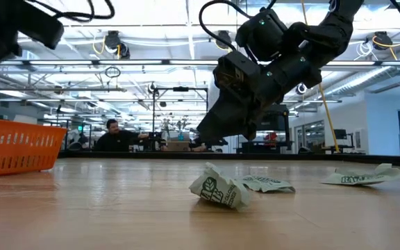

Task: Pick and place Stevia / Truvia into bins
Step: Put the white stevia packet into the orange bin

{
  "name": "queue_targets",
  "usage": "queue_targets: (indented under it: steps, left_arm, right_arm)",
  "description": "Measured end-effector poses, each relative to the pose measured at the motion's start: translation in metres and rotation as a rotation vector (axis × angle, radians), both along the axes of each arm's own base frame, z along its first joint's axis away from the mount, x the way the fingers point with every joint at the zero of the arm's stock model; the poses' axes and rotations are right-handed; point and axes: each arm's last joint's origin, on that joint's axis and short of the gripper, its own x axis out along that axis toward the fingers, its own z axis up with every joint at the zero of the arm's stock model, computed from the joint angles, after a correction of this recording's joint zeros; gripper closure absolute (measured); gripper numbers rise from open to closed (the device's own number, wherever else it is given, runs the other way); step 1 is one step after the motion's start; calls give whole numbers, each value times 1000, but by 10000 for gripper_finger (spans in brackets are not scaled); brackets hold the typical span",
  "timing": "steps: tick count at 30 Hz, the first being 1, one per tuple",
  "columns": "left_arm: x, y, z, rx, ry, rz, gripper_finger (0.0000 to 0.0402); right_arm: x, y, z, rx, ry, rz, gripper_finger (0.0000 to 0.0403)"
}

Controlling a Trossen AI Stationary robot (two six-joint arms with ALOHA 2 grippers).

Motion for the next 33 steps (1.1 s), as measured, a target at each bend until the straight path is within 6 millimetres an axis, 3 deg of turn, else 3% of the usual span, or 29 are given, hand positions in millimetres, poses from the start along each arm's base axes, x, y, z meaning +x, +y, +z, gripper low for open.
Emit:
queue_targets:
  steps: [5, 9, 15, 23, 28, 33]
  left_arm:
    - [-4, -1, -10, 16, -15, 92, 346]
    - [-2, -1, -10, 14, -32, 59, 311]
    - [2, 5, -8, 40, -42, -31, 283]
    - [30, 15, 29, 25, -182, -131, 282]
    - [50, 20, 50, 114, -363, -275, 282]
    - [63, 25, 55, 158, -463, -327, 282]
  right_arm:
    - [0, 0, 0, 0, 0, 0, 289]
    - [0, 0, 0, -11, -3, 7, 289]
    - [2, 8, 3, -162, -62, 129, 289]
    - [3, 40, 20, -248, -55, 275, 289]
    - [-16, 61, 46, -326, 42, 285, 289]
    - [-50, 83, 57, -285, 235, 231, 289]
